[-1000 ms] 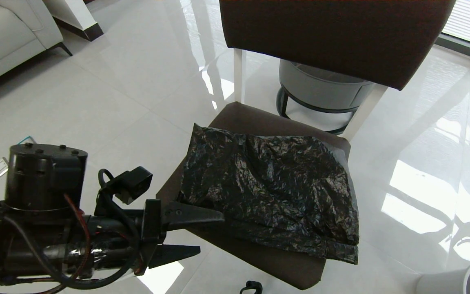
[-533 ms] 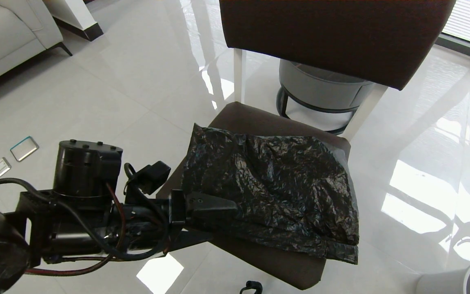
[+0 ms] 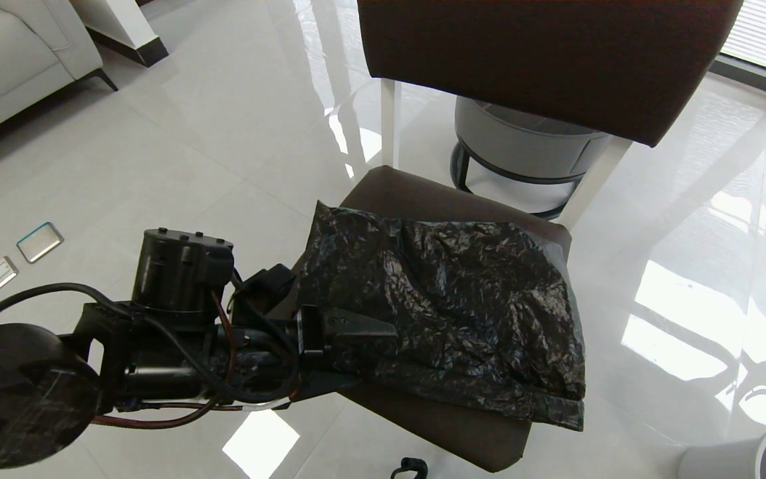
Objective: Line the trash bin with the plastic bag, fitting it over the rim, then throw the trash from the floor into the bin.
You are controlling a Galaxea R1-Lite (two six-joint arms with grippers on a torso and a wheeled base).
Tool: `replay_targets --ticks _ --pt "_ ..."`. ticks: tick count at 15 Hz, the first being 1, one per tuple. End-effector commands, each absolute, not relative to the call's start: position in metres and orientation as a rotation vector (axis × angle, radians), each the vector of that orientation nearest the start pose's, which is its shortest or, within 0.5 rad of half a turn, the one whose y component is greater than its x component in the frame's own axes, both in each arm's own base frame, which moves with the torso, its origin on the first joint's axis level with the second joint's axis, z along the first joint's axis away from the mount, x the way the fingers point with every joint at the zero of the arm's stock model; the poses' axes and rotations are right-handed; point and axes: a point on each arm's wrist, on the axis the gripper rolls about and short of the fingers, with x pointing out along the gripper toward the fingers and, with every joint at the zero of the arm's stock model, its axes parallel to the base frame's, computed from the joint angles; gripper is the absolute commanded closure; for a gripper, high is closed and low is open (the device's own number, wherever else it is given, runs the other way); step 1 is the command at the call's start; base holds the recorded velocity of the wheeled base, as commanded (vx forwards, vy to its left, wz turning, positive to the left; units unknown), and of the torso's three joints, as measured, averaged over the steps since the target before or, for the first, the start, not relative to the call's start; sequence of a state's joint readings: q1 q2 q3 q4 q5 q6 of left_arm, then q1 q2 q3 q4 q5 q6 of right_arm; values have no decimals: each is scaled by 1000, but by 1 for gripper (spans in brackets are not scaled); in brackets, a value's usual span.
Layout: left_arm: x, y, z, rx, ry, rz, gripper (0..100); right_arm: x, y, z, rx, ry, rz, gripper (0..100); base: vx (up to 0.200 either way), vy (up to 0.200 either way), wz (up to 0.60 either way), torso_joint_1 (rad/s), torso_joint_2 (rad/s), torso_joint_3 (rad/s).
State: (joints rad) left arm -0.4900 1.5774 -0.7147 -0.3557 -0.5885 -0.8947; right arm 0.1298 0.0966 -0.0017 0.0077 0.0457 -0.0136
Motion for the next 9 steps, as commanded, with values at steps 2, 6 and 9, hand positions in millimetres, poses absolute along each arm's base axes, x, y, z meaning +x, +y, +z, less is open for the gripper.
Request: replay_targets --ticks 2,6,9 --pt "225 -134 170 -813 963 -746 0 -16 -1 77 -18 102 177 0 0 0 0 0 0 0" --pt "212 -127 180 -816 932 -766 0 -15 -1 77 -18 103 178 0 0 0 0 0 0 0" --pt "207 -125 179 -815 966 -745 0 -15 -1 77 -18 103 178 0 0 0 0 0 0 0"
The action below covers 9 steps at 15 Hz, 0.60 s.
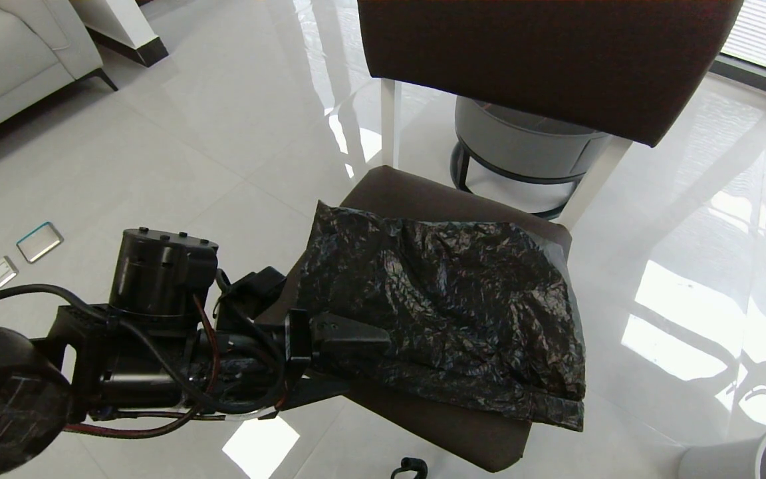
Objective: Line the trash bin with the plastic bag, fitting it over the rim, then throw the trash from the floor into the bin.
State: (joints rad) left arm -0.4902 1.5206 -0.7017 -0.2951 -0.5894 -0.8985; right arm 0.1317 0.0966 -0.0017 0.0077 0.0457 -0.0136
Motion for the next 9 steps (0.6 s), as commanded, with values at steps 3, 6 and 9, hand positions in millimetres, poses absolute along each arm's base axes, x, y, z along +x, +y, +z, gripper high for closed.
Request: replay_targets --ticks 3,6,9 --pt "210 -126 176 -813 980 -737 0 -15 -1 77 -18 103 178 0 0 0 0 0 0 0" --pt "216 -129 168 -812 1004 -719 0 -15 -1 77 -18 103 178 0 0 0 0 0 0 0" --pt "219 -131 163 -811 1017 -707 0 -15 -1 77 -18 103 180 0 0 0 0 0 0 0"
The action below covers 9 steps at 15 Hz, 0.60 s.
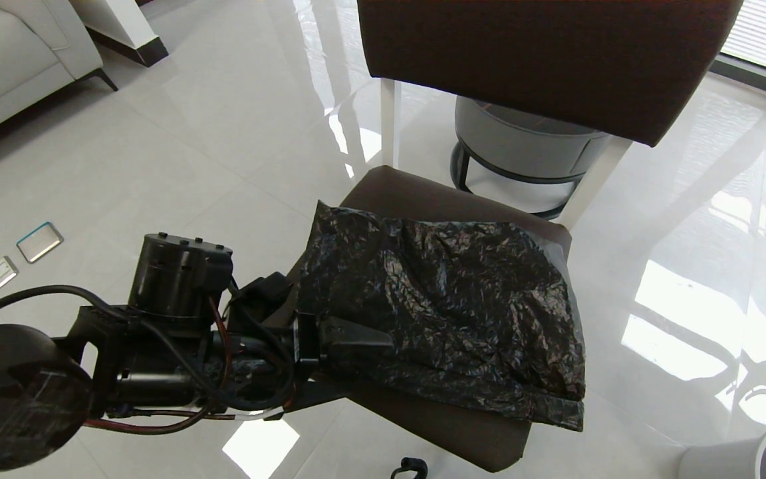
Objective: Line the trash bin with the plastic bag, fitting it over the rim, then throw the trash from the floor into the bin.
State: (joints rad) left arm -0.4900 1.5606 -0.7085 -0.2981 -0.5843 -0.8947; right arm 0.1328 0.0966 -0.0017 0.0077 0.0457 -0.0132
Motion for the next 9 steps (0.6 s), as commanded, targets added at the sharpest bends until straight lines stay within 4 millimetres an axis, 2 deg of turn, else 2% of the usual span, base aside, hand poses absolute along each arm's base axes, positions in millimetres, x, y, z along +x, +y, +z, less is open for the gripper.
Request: replay_targets --ticks 1,4,9 --pt "222 -132 160 -808 1029 -701 0 -15 -1 77 -18 103 180 0 0 0 0 0 0 0" --pt "230 -134 155 -810 1001 -708 0 -15 -1 77 -18 103 178 0 0 0 0 0 0 0" --pt "243 -126 150 -832 969 -673 0 -15 -1 77 -18 103 180 0 0 0 0 0 0 0"
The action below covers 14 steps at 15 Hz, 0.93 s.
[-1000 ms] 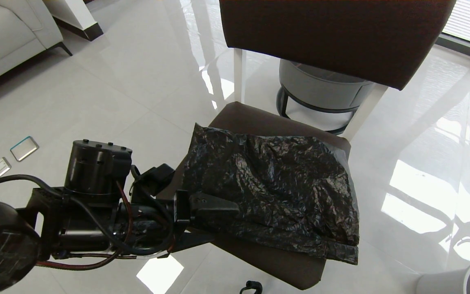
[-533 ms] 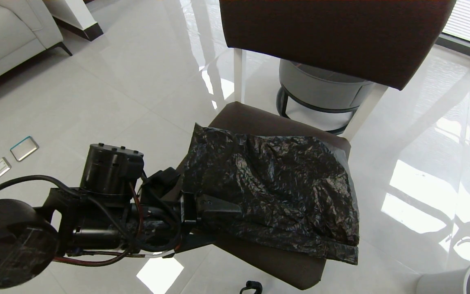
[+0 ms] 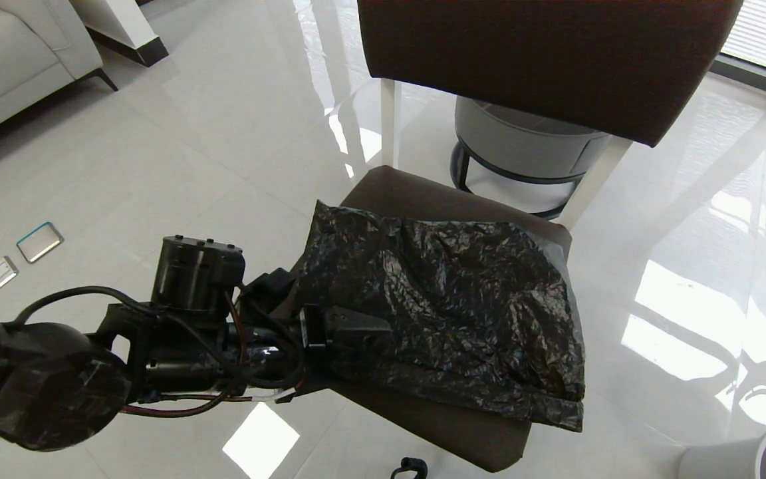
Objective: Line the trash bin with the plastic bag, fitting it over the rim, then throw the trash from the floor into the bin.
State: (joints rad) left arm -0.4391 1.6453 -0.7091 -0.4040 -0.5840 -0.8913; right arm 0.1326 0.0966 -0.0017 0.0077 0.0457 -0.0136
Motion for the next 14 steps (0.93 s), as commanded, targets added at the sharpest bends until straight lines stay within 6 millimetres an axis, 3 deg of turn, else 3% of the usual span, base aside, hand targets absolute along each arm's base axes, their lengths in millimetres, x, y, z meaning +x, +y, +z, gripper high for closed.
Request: replay_targets --ticks 1,6,14 --pt "244 -124 151 -836 961 -665 0 -15 -1 77 -18 103 180 0 0 0 0 0 0 0" --pt "243 -118 151 -863 730 -681 0 -15 -1 77 -18 103 180 0 0 0 0 0 0 0" --pt "252 -121 141 -874 688 -650 0 -15 -1 77 -18 103 180 0 0 0 0 0 0 0"
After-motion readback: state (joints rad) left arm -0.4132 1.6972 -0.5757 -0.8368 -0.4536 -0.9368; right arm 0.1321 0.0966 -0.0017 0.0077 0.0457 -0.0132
